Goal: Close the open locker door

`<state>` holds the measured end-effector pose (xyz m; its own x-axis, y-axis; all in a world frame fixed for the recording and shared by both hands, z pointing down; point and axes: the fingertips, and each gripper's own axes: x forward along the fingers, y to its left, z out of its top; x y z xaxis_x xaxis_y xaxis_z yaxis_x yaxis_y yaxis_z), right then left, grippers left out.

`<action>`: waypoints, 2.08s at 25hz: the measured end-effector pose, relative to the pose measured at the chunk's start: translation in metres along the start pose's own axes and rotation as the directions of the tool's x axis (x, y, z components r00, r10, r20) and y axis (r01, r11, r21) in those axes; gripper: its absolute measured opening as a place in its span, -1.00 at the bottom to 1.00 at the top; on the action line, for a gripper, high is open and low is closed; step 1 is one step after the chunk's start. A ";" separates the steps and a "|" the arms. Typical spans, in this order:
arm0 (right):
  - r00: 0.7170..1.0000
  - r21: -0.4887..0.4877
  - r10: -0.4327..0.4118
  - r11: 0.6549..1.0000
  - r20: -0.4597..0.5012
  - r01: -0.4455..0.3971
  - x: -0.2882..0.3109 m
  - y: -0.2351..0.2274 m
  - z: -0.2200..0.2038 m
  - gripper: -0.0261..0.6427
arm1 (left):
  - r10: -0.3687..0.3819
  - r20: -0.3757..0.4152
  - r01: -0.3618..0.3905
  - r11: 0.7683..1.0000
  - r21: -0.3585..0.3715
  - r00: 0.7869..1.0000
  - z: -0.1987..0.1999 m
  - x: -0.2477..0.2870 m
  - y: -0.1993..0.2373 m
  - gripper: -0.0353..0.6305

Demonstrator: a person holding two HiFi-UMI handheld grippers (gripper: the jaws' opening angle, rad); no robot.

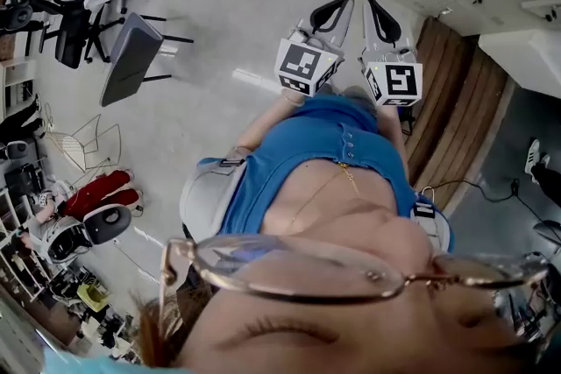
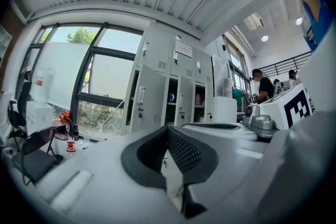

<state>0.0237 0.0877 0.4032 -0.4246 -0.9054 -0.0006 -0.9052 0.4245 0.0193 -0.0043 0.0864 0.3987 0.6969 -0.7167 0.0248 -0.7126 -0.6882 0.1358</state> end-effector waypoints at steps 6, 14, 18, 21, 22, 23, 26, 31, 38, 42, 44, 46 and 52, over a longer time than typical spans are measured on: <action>1.000 0.018 -0.014 1.000 0.001 0.014 0.008 0.001 -0.003 -0.92 | -0.010 0.001 0.010 1.000 -0.017 1.000 -0.003 0.003 0.011 -0.90; 1.000 0.013 0.014 1.000 -0.011 -0.014 0.033 0.002 -0.006 -0.92 | 0.020 -0.004 -0.020 1.000 -0.017 1.000 -0.005 0.009 0.035 -0.90; 0.999 0.006 0.036 0.999 -0.006 -0.036 0.057 -0.004 -0.007 -0.92 | 0.036 0.000 -0.036 0.999 -0.013 0.999 -0.005 0.023 0.050 -0.90; 0.999 0.008 0.052 0.999 0.003 -0.052 0.080 -0.015 -0.006 -0.92 | 0.045 0.005 -0.045 0.999 -0.005 0.999 -0.001 0.042 0.066 -0.90; 0.998 0.008 0.056 0.998 0.006 -0.056 0.089 -0.020 -0.005 -0.92 | 0.048 0.006 -0.048 0.999 -0.001 0.999 0.000 0.050 0.071 -0.90; 0.998 0.008 0.059 0.998 0.010 -0.059 0.097 -0.025 -0.004 -0.92 | 0.051 0.007 -0.051 0.999 0.002 0.999 0.002 0.058 0.076 -0.90; 0.998 0.015 0.068 0.998 0.020 -0.068 0.123 -0.045 0.001 -0.92 | 0.060 0.006 -0.060 0.998 0.009 0.998 0.008 0.084 0.094 -0.90; 0.995 0.030 0.091 0.995 0.033 -0.092 0.160 -0.074 0.008 -0.92 | 0.084 0.009 -0.084 0.996 0.016 0.996 0.018 0.120 0.117 -0.90; 0.989 0.020 0.138 0.990 0.057 -0.139 0.204 -0.108 0.019 -0.92 | 0.126 0.011 -0.127 0.992 0.024 0.992 0.028 0.168 0.142 -0.90; 0.989 0.007 0.137 0.990 0.062 -0.137 0.226 -0.129 0.022 -0.92 | 0.136 0.012 -0.136 0.990 0.021 0.991 0.031 0.193 0.158 -0.90; 0.989 0.000 0.131 0.991 0.065 -0.131 0.233 -0.144 0.019 -0.92 | 0.142 0.018 -0.142 0.990 0.025 0.990 0.028 0.206 0.163 -0.90; 0.989 -0.010 0.134 0.991 0.069 -0.134 0.239 -0.155 0.018 -0.92 | 0.148 0.024 -0.149 0.988 0.029 0.989 0.026 0.216 0.165 -0.90; 0.990 -0.016 0.126 0.992 0.056 -0.125 0.244 -0.170 0.021 -0.92 | 0.152 0.032 -0.153 0.988 0.033 0.988 0.031 0.230 0.165 -0.90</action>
<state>0.0742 -0.2051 0.3783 -0.5355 -0.8428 -0.0543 -0.8446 0.5343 0.0355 0.0360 -0.1958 0.3963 0.5773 -0.8164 0.0139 -0.8134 -0.5735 0.0974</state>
